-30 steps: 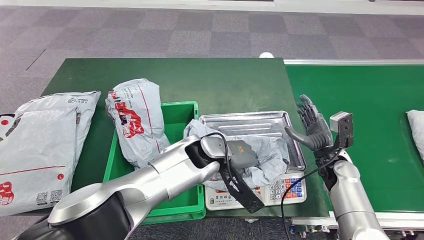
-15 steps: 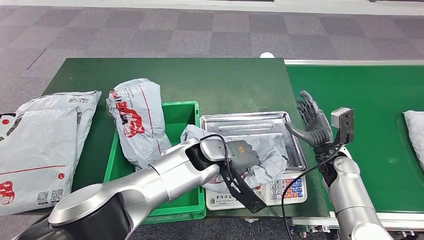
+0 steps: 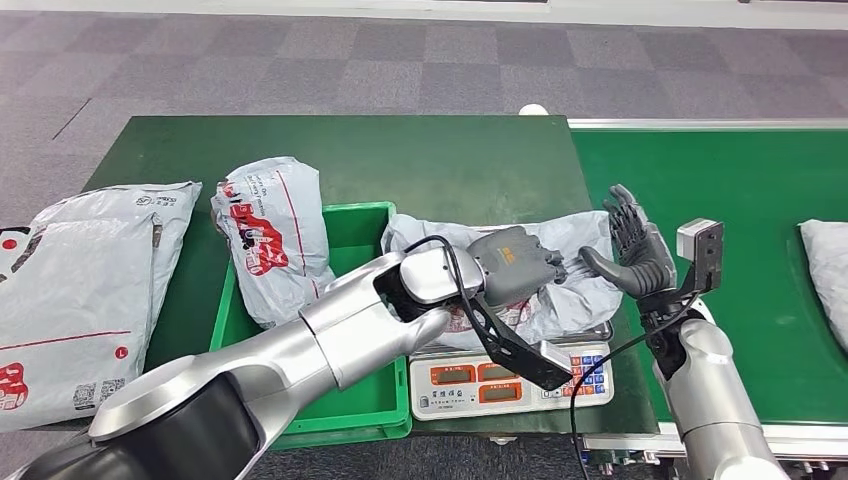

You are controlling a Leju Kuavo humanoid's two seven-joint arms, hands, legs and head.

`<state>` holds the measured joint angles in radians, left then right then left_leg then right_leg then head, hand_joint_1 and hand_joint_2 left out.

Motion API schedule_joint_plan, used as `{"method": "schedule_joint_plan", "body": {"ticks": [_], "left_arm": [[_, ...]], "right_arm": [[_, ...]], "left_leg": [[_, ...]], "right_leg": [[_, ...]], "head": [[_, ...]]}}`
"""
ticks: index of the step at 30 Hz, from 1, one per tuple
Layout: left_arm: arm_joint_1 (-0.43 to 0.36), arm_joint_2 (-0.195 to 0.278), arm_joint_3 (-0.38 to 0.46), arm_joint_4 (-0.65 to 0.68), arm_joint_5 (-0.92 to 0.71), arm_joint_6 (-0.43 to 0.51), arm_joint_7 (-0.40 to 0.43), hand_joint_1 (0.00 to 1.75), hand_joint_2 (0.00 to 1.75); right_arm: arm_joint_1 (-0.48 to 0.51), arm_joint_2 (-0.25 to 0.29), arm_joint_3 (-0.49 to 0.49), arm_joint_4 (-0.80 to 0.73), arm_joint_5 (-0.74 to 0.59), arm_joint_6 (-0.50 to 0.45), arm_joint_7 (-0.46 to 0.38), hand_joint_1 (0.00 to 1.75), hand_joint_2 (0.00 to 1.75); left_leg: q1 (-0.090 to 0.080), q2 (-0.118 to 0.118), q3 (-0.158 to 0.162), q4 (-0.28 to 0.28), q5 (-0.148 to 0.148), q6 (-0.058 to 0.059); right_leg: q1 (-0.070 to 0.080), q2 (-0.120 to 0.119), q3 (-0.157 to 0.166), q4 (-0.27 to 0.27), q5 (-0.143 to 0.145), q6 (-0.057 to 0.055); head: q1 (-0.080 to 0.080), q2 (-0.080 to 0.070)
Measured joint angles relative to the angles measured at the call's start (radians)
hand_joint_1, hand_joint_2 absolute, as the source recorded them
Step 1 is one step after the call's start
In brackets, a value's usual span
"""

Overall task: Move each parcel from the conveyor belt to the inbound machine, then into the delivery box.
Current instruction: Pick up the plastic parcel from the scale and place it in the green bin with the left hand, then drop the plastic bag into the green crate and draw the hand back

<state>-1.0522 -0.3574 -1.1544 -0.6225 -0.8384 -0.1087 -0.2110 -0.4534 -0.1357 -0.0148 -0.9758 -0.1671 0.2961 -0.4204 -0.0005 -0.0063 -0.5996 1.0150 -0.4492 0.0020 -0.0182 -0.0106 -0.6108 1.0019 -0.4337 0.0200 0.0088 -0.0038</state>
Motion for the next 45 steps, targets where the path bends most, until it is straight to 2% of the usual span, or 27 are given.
{"method": "schedule_joint_plan", "body": {"ticks": [7, 11, 15, 20, 26, 29, 33, 37, 41, 45], "left_arm": [[0.0, 0.0, 0.029, -0.02, -0.03, 0.01, 0.008, 1.75, 1.75], [-0.009, 0.008, 0.06, -0.059, -0.124, 0.031, 0.057, 1.75, 1.75], [-0.011, 0.035, 0.113, -0.111, -0.196, 0.033, 0.099, 1.75, 1.75], [0.015, 0.102, 0.192, -0.14, -0.307, 0.063, 0.192, 1.75, 1.75], [0.082, 0.253, 0.312, -0.146, -0.431, 0.099, 0.295, 1.75, 1.75], [0.172, 0.344, 0.418, -0.213, -0.503, 0.136, 0.371, 1.75, 1.75], [0.384, 0.449, 0.606, -0.407, -0.571, 0.173, 0.45, 1.75, 1.75], [0.642, 0.516, 0.756, -0.646, -0.594, 0.19, 0.448, 1.75, 1.75], [0.891, 0.552, 0.862, -0.885, -0.665, 0.232, 0.475, 1.75, 1.75], [1.043, 0.585, 0.909, -1.066, -0.678, 0.251, 0.479, 0.04, 1.75]], "right_arm": [[0.002, -0.005, 0.004, -0.007, 0.0, -0.004, -0.001, 0.0, 1.75], [0.012, -0.009, 0.008, -0.018, 0.004, -0.011, -0.003, 0.0, 1.75], [0.043, -0.02, 0.006, -0.055, 0.007, -0.016, 0.007, 0.0, 1.75], [0.1, -0.031, -0.019, -0.121, 0.018, -0.015, 0.031, 0.0, 1.75], [0.138, -0.039, -0.057, -0.172, 0.038, -0.03, 0.056, 0.0, 1.75], [0.2, -0.038, -0.088, -0.238, 0.017, -0.016, 0.085, 0.0, 1.75], [0.292, -0.034, -0.131, -0.33, -0.033, 0.022, 0.119, 0.0, 1.75], [0.383, -0.034, -0.171, -0.41, -0.051, 0.023, 0.124, 0.0, 1.75], [0.48, -0.031, -0.208, -0.486, -0.059, 0.017, 0.121, 0.0, 1.75], [0.53, -0.029, -0.234, -0.534, -0.067, 0.012, 0.118, 0.0, 1.75]], "left_leg": [[0.0, 0.0, 0.0, 0.0, 0.0, 0.0], [0.0, 0.0, 0.0, 0.0, 0.0, 0.0], [0.0, 0.0, 0.0, 0.0, 0.0, 0.0], [0.0, 0.001, 0.0, -0.001, 0.0, 0.0], [0.0, 0.005, 0.001, -0.002, 0.001, -0.001], [0.001, 0.004, 0.002, -0.003, 0.0, -0.002], [0.0, 0.007, 0.003, -0.004, -0.004, -0.005], [0.0, 0.008, 0.005, -0.004, -0.01, -0.005], [0.0, 0.009, 0.006, -0.004, -0.015, -0.005], [0.0, 0.009, 0.006, -0.004, -0.016, -0.005]], "right_leg": [[0.0, 0.0, 0.0, 0.0, 0.0, 0.0], [0.0, 0.0, 0.0, 0.0, 0.0, 0.0], [0.0, 0.0, 0.0, 0.0, 0.0, 0.0], [0.0, 0.001, -0.001, 0.0, 0.0, 0.0], [0.0, 0.005, -0.002, 0.001, 0.0, -0.001], [0.0, 0.005, -0.002, 0.001, -0.001, -0.002], [0.0, 0.008, -0.002, 0.002, -0.004, -0.003], [0.0, 0.009, 0.0, 0.001, -0.01, -0.003], [0.0, 0.011, 0.0, 0.001, -0.014, -0.002], [0.0, 0.01, 0.001, 0.001, -0.016, -0.002]], "head": [[0.0, 0.0], [0.0, 0.0], [0.0, 0.0], [0.0, 0.0], [0.0, 0.0], [0.0, 0.0], [0.0, 0.0], [0.0, 0.0], [0.0, 0.0], [0.0, 0.0]]}}
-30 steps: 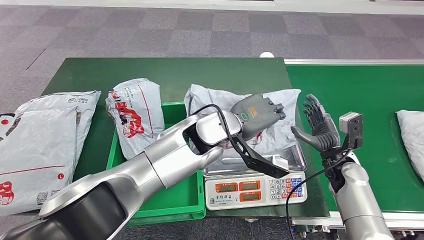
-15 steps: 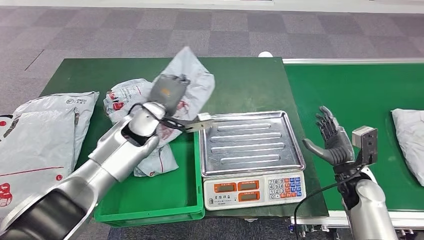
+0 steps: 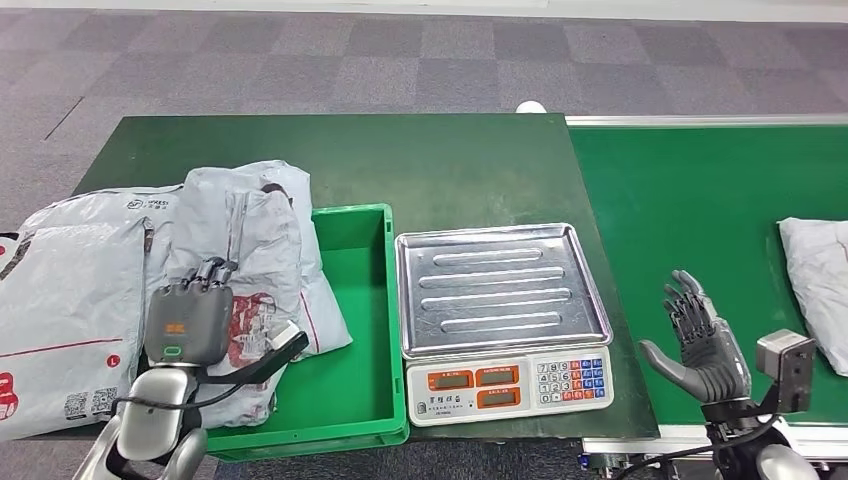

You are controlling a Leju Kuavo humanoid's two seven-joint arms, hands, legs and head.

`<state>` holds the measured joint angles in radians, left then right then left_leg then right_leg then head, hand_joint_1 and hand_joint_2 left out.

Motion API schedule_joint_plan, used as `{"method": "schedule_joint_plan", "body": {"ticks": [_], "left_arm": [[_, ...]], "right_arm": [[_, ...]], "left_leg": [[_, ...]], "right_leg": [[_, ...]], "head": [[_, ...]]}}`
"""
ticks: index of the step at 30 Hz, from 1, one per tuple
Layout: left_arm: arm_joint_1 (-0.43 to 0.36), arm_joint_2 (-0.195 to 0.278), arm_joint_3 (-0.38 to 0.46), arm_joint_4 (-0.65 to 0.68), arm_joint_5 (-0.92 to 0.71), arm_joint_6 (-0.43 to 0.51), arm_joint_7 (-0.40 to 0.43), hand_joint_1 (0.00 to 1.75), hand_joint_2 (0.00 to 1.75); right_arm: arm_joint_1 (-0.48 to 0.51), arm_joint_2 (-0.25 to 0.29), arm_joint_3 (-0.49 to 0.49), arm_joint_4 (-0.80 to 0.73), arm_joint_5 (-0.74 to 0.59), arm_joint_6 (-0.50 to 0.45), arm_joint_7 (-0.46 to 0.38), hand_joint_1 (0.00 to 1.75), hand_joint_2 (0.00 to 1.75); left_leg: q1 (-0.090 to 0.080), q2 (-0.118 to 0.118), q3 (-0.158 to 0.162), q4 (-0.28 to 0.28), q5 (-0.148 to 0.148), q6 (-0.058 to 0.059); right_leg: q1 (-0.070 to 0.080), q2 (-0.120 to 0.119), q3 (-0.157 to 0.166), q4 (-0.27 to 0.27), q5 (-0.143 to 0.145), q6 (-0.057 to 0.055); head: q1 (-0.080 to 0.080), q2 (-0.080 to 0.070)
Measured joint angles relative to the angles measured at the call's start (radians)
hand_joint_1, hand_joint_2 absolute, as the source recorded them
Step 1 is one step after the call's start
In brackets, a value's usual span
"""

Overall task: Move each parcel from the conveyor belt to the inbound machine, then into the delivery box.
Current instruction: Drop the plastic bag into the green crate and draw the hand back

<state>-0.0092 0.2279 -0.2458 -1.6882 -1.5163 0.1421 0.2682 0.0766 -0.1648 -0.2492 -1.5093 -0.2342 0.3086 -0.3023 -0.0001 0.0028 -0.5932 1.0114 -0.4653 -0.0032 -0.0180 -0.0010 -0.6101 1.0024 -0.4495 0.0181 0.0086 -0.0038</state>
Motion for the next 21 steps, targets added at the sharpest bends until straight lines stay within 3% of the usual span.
{"method": "schedule_joint_plan", "body": {"ticks": [3, 8, 14, 21], "left_arm": [[0.044, 0.016, 0.019, -0.077, 0.046, 0.035, -0.026, 0.0, 1.75], [0.042, 0.03, 0.028, -0.111, 0.156, 0.035, -0.082, 0.0, 1.75], [-0.057, 0.049, 0.025, -0.034, 0.597, -0.137, -0.28, 0.0, 1.75], [-0.115, 0.051, 0.017, 0.026, 0.661, -0.163, -0.304, 0.0, 1.75]], "right_arm": [[0.02, 0.0, -0.011, -0.024, 0.0, -0.002, 0.001, 0.0, 1.75], [0.033, 0.005, -0.011, -0.05, 0.004, -0.009, 0.002, 0.0, 1.75], [0.011, 0.01, -0.011, -0.054, 0.012, -0.024, 0.018, 0.0, 1.75], [-0.005, 0.017, -0.011, -0.054, 0.018, -0.031, 0.022, 0.0, 1.75]], "left_leg": [[0.0, 0.0, 0.0, 0.0, 0.0, 0.0], [0.0, 0.0, 0.002, 0.0, 0.0, 0.0], [0.0, -0.001, 0.004, 0.0, 0.002, 0.001], [0.0, -0.001, 0.004, 0.0, 0.003, 0.001]], "right_leg": [[0.0, -0.001, 0.001, 0.0, 0.0, 0.0], [0.0, -0.001, 0.003, 0.0, 0.0, 0.0], [0.0, -0.002, 0.005, 0.0, 0.002, 0.0], [0.0, -0.001, 0.005, 0.0, 0.003, 0.0]], "head": [[0.0, 0.0], [0.0, 0.0], [0.0, 0.0], [0.0, 0.0]]}}
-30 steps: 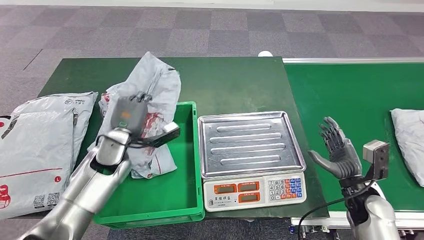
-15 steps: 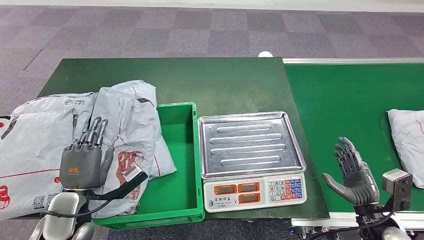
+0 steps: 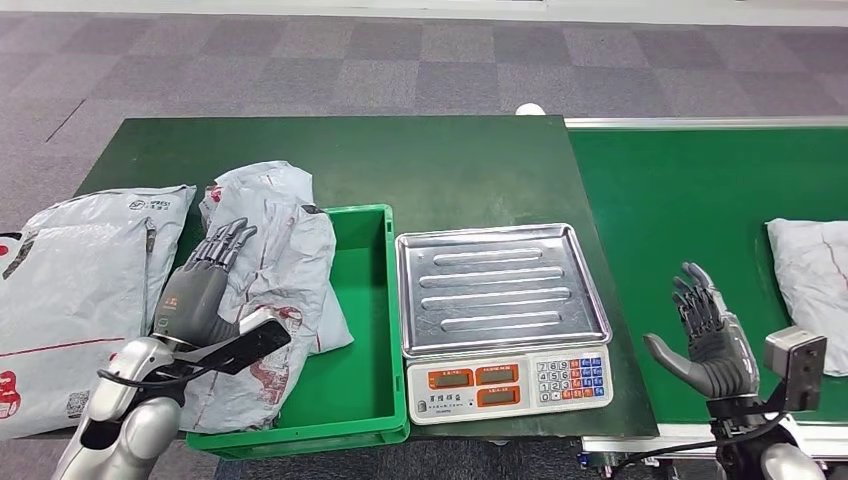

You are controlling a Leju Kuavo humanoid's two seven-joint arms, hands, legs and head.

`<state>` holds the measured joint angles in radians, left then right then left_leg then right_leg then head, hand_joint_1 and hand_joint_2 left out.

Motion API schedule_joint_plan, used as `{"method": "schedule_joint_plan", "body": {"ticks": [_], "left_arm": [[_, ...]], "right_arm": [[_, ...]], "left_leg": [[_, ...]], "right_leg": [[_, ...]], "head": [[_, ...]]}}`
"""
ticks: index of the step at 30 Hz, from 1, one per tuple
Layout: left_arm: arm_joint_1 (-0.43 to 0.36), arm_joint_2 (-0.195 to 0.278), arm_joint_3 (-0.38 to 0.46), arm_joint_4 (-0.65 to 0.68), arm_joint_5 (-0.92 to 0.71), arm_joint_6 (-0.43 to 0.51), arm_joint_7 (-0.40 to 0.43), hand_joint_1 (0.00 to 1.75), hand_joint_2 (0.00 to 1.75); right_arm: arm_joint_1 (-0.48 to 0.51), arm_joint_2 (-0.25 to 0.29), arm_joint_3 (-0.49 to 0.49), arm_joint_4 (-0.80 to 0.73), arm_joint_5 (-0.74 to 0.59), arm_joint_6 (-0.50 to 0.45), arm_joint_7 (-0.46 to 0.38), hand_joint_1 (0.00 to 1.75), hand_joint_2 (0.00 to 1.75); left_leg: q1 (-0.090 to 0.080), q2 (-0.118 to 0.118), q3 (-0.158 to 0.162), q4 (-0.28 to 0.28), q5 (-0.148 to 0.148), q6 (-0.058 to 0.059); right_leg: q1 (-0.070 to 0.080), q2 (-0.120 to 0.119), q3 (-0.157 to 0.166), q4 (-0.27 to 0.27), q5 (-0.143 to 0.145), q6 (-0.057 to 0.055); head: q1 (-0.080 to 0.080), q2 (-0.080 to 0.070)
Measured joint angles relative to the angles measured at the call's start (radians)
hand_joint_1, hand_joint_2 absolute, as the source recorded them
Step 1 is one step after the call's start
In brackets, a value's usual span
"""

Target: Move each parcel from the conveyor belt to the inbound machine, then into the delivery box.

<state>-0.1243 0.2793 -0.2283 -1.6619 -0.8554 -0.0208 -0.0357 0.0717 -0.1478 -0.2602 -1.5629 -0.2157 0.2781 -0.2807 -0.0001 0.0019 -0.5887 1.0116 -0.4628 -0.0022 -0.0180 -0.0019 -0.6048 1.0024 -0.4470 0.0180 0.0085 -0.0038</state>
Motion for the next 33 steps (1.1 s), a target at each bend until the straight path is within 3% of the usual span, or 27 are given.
{"method": "schedule_joint_plan", "body": {"ticks": [7, 12, 16, 20, 24, 27, 33], "left_arm": [[-0.093, -0.033, -0.032, 0.105, 0.253, -0.105, -0.109, 0.0, 1.75], [-0.24, -0.143, -0.058, 0.263, 0.602, -0.256, -0.196, 0.0, 1.75], [-0.36, -0.265, -0.074, 0.422, 0.845, -0.334, -0.209, 0.0, 0.0], [-0.476, -0.368, -0.091, 0.583, 1.011, -0.37, -0.21, 0.0, 0.0], [-0.538, -0.431, -0.106, 0.691, 1.051, -0.363, -0.222, 0.0, 1.75], [-0.555, -0.454, -0.115, 0.738, 1.054, -0.329, -0.235, 0.0, 1.75], [-0.589, -0.495, -0.132, 0.826, 1.019, -0.164, -0.261, 0.0, 1.75]], "right_arm": [[-0.034, 0.003, 0.018, 0.006, 0.037, -0.022, 0.011, 0.0, 1.75], [-0.143, 0.005, 0.098, 0.067, 0.116, -0.074, 0.009, 0.0, 1.75], [-0.295, 0.03, 0.231, 0.193, 0.191, -0.142, -0.007, 0.0, 1.75], [-0.417, 0.066, 0.348, 0.289, 0.219, -0.188, -0.027, 0.0, 1.75], [-0.462, 0.094, 0.408, 0.33, 0.225, -0.207, -0.039, 0.0, 1.75], [-0.474, 0.102, 0.429, 0.345, 0.227, -0.216, -0.051, 0.0, 1.75], [-0.527, 0.115, 0.484, 0.407, 0.207, -0.237, -0.075, 0.0, 1.75]], "left_leg": [[0.0, -0.001, 0.0, 0.0, 0.0, 0.0], [0.0, 0.0, -0.001, 0.001, 0.003, 0.001], [0.0, 0.001, -0.002, 0.002, 0.006, 0.002], [0.0, -0.002, -0.003, 0.003, 0.01, 0.002], [0.0, -0.003, -0.004, 0.003, 0.01, 0.002], [0.0, -0.004, -0.005, 0.003, 0.01, 0.002], [0.0, -0.003, -0.005, 0.003, 0.01, 0.002]], "right_leg": [[0.0, -0.001, 0.0, 0.0, 0.0, 0.0], [0.0, 0.0, 0.0, 0.0, 0.004, 0.001], [0.0, 0.002, -0.001, 0.0, 0.008, 0.001], [0.0, -0.002, -0.001, 0.0, 0.01, 0.002], [0.0, -0.003, -0.001, 0.0, 0.009, 0.002], [0.0, -0.003, -0.002, 0.001, 0.009, 0.001], [0.0, -0.003, -0.003, 0.0, 0.009, 0.002]], "head": [[0.0, 0.0], [0.0, 0.0], [0.0, 0.0], [0.0, 0.0], [0.0, 0.0], [0.0, 0.0], [0.0, 0.0]]}}
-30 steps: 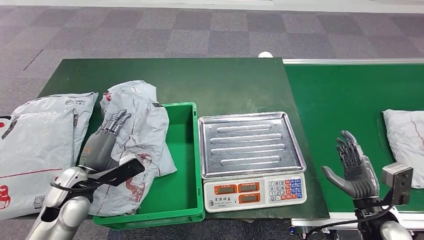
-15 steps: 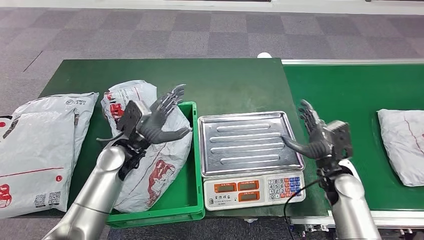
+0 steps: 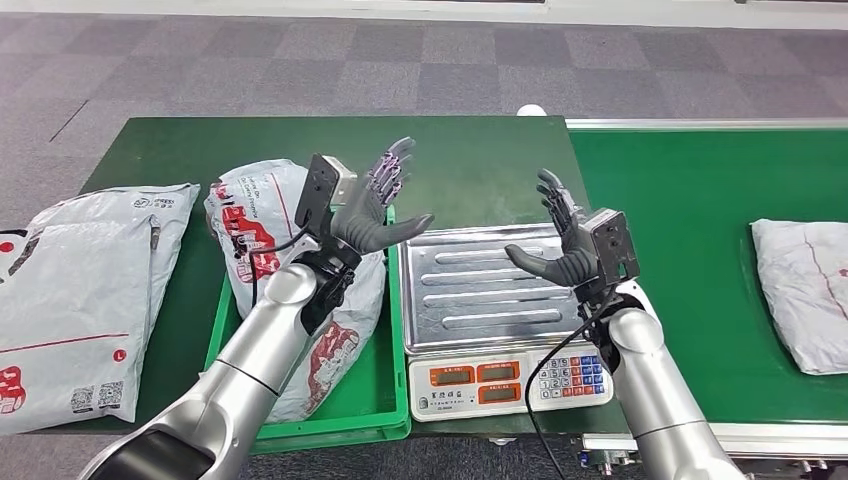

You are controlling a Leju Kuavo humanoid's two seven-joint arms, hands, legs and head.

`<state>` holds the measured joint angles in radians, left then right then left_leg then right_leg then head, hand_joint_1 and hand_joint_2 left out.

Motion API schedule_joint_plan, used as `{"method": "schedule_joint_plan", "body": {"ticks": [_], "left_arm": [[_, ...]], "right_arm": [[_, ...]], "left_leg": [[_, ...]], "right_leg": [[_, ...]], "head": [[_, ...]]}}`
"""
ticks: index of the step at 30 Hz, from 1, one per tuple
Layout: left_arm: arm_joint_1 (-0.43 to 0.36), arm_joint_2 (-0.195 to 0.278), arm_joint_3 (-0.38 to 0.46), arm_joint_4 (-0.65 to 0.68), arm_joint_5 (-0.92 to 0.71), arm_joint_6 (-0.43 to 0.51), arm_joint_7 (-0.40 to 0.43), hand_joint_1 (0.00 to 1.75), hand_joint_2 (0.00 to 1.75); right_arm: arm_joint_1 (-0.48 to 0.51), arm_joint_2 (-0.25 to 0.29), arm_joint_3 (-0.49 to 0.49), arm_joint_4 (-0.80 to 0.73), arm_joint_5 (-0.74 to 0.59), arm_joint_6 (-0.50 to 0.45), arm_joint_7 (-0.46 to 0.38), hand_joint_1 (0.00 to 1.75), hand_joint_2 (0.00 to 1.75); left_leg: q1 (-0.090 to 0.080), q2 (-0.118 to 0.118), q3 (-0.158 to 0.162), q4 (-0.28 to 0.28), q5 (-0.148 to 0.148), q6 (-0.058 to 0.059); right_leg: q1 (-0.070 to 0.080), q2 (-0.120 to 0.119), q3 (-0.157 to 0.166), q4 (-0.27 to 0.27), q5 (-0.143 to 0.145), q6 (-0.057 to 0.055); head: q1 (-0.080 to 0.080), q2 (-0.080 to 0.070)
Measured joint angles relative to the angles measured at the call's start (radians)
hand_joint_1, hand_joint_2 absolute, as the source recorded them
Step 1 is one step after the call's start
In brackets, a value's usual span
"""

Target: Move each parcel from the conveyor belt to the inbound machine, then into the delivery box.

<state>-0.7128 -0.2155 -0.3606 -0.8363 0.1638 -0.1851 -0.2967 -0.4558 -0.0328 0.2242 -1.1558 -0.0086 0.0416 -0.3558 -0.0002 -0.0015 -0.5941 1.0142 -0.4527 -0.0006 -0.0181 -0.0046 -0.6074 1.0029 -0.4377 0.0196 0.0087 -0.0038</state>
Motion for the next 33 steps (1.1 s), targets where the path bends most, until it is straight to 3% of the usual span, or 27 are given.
{"method": "schedule_joint_plan", "body": {"ticks": [15, 33], "left_arm": [[-0.022, -0.021, -0.02, 0.085, -0.036, 0.158, -0.027, 0.0, 1.75], [-0.022, -0.017, -0.02, 0.108, -0.02, 0.215, -0.05, 0.0, 1.75]], "right_arm": [[-0.059, 0.026, 0.076, 0.096, 0.006, -0.052, -0.015, 0.0, 1.75], [-0.084, 0.061, 0.087, 0.131, 0.136, -0.187, 0.02, 0.0, 1.75]], "left_leg": [[0.0, 0.0, 0.0, 0.0, 0.0, 0.0], [0.0, -0.001, -0.001, 0.0, 0.0, 0.0]], "right_leg": [[0.0, 0.0, -0.001, 0.0, 0.0, 0.0], [0.0, -0.001, -0.001, 0.0, 0.0, 0.0]], "head": [[0.0, 0.0], [0.0, 0.0]]}}
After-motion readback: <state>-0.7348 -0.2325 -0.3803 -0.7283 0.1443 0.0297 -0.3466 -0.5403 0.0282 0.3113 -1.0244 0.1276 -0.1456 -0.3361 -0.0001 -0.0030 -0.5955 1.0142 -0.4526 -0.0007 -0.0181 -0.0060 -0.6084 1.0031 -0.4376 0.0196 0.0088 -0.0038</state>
